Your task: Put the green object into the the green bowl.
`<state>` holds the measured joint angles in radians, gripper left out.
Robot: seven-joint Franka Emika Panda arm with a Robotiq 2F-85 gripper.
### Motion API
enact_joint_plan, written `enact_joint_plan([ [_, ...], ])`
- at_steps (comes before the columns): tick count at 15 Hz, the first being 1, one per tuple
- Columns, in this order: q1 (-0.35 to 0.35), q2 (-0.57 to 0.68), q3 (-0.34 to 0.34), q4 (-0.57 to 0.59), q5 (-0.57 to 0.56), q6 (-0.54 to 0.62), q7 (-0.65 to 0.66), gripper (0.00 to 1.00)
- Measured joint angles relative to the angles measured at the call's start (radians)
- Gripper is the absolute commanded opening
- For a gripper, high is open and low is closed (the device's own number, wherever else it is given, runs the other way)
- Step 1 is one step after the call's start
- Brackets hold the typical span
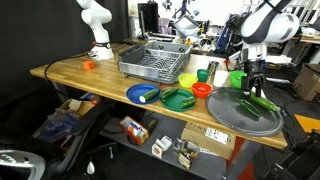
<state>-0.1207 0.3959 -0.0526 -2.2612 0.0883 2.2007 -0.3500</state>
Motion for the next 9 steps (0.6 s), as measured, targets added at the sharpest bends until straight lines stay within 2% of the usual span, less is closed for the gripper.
enact_joint_plan([
  [5,0.003,0.112,0.028,0.049,-0.038,0.000,-0.022,1.00],
  [9,0.005,0.152,0.035,0.085,-0.080,0.000,-0.022,1.00],
])
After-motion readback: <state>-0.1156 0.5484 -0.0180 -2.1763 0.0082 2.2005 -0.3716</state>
